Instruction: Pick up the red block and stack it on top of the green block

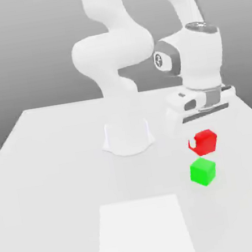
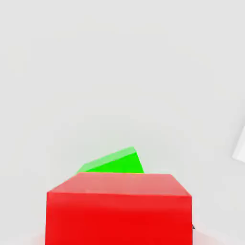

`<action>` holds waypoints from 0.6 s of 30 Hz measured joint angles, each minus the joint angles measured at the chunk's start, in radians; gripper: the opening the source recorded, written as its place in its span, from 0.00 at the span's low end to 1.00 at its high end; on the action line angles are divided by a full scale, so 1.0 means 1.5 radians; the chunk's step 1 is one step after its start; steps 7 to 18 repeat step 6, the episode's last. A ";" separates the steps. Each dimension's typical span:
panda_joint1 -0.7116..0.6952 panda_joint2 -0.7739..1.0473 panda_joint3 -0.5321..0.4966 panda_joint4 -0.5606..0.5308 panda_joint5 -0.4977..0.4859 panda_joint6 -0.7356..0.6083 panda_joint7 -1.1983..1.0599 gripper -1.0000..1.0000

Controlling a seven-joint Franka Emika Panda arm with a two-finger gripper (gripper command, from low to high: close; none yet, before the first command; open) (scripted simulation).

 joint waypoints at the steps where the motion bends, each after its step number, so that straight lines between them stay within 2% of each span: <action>1: -0.008 0.023 0.004 0.000 -0.015 0.022 0.010 0.00; 3: -0.023 0.070 0.009 0.000 -0.050 0.068 0.034 0.00; 4: -0.028 0.086 0.008 0.000 -0.065 0.085 0.043 1.00; 18: -0.028 0.086 0.008 0.000 -0.065 0.085 0.043 1.00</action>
